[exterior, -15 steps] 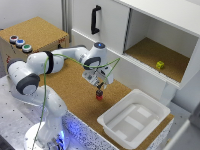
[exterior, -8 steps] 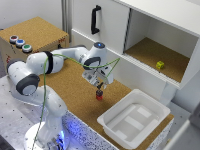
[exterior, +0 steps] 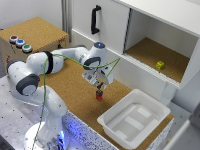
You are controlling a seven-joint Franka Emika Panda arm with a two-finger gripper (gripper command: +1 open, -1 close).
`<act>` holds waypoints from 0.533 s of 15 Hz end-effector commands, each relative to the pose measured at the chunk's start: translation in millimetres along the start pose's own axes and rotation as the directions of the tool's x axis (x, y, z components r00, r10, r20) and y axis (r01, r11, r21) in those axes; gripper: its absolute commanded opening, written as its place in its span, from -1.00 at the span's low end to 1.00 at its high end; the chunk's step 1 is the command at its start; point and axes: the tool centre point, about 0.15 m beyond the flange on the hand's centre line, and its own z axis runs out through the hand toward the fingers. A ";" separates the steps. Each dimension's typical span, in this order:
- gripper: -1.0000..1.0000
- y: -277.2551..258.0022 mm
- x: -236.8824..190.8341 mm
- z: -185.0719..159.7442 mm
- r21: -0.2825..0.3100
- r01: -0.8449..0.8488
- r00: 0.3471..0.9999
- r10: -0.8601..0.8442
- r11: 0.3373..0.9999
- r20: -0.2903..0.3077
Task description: Stack the purple block on top of the pink block
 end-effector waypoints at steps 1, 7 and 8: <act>1.00 66.1 -23.5 23.7 0.057 0.089 0.996 -0.087 0.994 -0.033; -1.00 59.2 -30.7 41.1 0.115 0.173 0.984 -0.166 0.978 -0.068; -1.00 57.2 -26.7 42.9 0.096 0.187 0.981 -0.180 0.978 -0.074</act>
